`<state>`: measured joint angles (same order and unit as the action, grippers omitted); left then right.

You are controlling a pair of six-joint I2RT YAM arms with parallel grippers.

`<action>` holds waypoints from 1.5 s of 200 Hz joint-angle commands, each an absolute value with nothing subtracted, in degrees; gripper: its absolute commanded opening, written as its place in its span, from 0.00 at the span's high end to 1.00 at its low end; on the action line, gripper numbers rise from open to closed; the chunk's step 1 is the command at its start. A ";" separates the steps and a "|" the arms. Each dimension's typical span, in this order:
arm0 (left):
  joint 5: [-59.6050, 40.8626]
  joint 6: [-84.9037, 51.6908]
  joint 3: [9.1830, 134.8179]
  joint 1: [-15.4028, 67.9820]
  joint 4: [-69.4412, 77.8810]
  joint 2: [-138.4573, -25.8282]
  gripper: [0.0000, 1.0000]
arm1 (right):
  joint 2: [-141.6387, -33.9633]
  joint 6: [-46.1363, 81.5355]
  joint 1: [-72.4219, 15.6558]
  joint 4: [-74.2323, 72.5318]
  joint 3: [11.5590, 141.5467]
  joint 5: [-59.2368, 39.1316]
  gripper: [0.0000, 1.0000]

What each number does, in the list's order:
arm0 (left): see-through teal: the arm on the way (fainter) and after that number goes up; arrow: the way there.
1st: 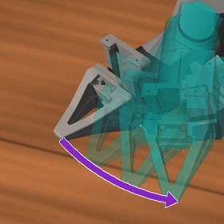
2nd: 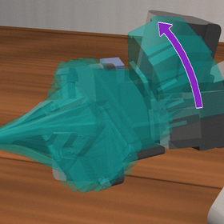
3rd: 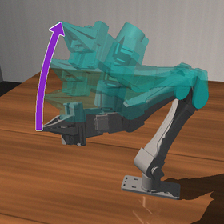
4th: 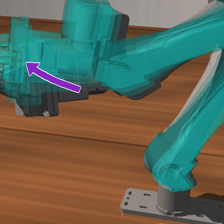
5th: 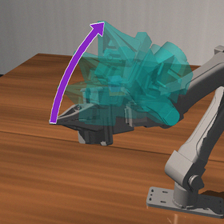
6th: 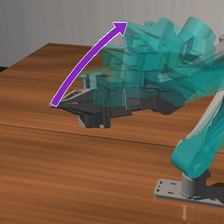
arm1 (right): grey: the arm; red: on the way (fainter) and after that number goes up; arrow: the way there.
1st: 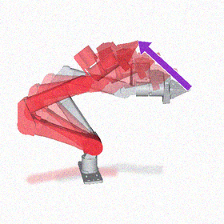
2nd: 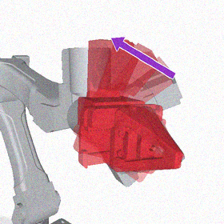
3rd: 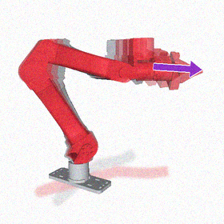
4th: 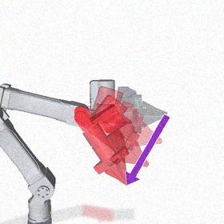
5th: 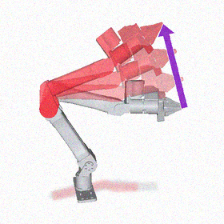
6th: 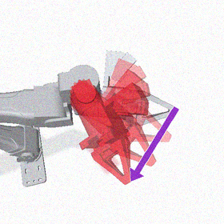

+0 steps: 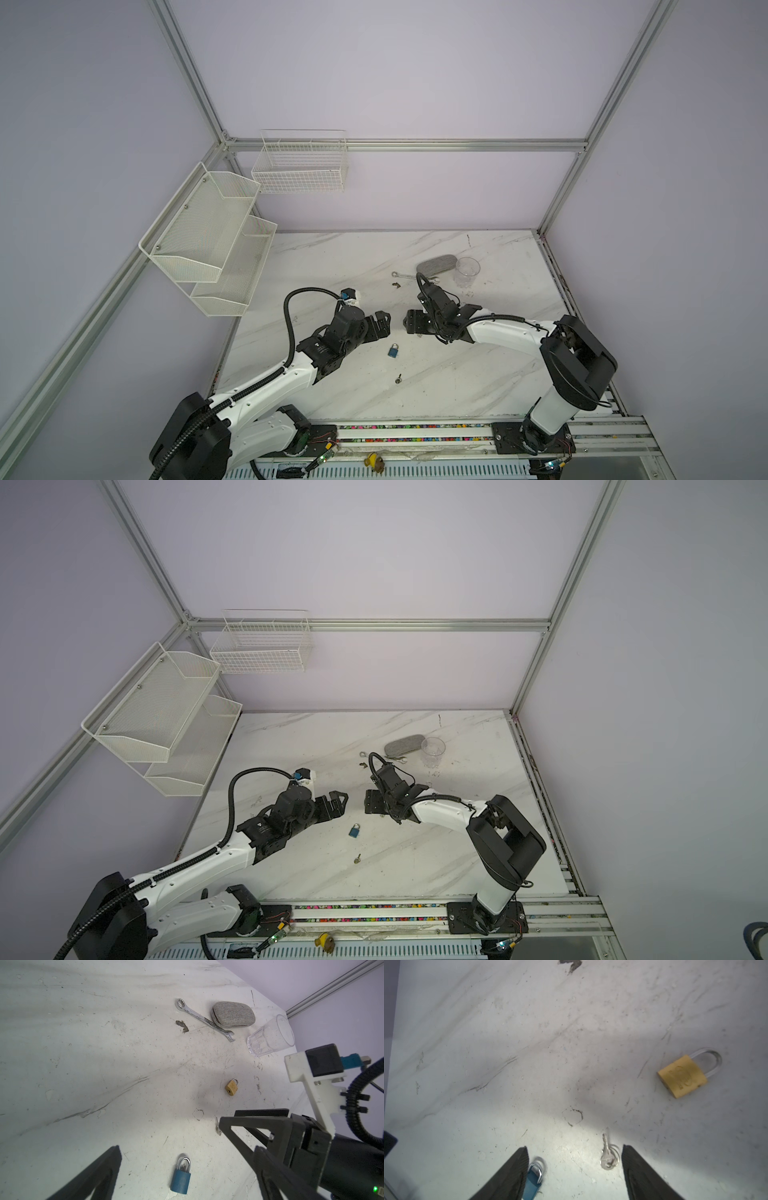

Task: Unlock with the key
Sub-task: 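Lower the right gripper onto the small silver key and close it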

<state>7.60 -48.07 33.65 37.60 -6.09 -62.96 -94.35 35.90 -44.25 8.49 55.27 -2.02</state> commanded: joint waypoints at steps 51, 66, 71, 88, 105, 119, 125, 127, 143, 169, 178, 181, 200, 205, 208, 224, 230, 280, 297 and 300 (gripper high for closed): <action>4.08 -49.66 40.29 38.17 -4.64 -64.97 0.00 | -95.75 36.55 -43.42 15.90 55.45 1.79 0.58; 3.97 -49.75 40.51 38.41 -4.62 -65.37 0.00 | -96.23 36.23 -43.43 15.77 55.82 1.67 0.62; 3.91 -49.75 40.56 38.41 -4.56 -65.54 0.00 | -96.48 36.10 -43.37 15.73 55.94 1.56 0.64; 3.69 -49.75 40.85 38.56 -4.59 -65.91 0.00 | -97.22 35.06 -43.50 16.08 56.47 2.49 0.69; 3.60 -49.66 41.03 38.67 -4.49 -66.17 0.00 | -97.73 34.89 -43.51 15.91 56.84 2.38 0.71; 3.38 -49.57 41.22 38.67 -4.52 -66.54 0.00 | -97.89 34.77 -43.50 15.91 57.07 2.21 0.73; 3.30 -49.57 41.37 38.65 -4.55 -66.75 0.00 | -97.95 34.79 -43.51 15.99 57.24 2.20 0.74; 3.26 -49.57 41.39 38.67 -4.52 -66.78 0.00 | -97.92 34.78 -43.51 15.99 57.24 2.20 0.74; 3.17 -49.53 41.65 38.71 -4.54 -67.19 0.00 | -98.00 34.72 -43.50 15.84 57.08 1.98 0.76; 2.99 -49.57 41.78 38.74 -4.56 -67.58 0.00 | -98.31 34.58 -43.56 15.43 57.03 1.41 0.78; 3.05 -49.66 41.82 38.84 -4.50 -67.59 0.00 | -98.35 34.71 -43.59 15.09 56.89 1.23 0.78; 3.07 -49.66 41.81 38.85 -4.49 -67.59 0.00 | -98.35 34.72 -43.59 14.99 56.87 1.23 0.78; 3.08 -49.66 41.75 38.93 -4.43 -67.58 0.00 | -98.85 34.72 -43.68 14.55 56.67 0.84 0.80; 3.08 -49.66 41.81 38.92 -4.46 -67.53 0.00 | -99.02 34.72 -43.68 14.44 56.73 0.74 0.80; 3.08 -49.66 41.77 38.93 -4.47 -67.58 0.00 | -99.02 34.67 -43.68 14.35 56.75 0.66 0.80; 3.10 -49.75 41.83 38.94 -4.48 -67.76 0.00 | -99.12 34.86 -43.86 13.91 56.93 0.37 0.80; 3.09 -49.75 41.80 38.94 -4.43 -67.81 0.00 | -99.12 34.83 -43.93 13.84 56.97 0.27 0.80; 3.08 -50.01 41.73 38.94 -4.46 -68.19 0.00 | -100.63 34.72 -44.36 13.37 57.47 0.08 0.80; 3.08 -49.84 41.86 38.95 -4.39 -68.16 0.00 | -100.97 34.58 -44.47 13.14 57.47 0.13 0.81; 3.08 -49.77 41.88 38.94 -4.36 -68.24 0.00 | -101.06 34.62 -44.52 13.18 57.48 0.15 0.81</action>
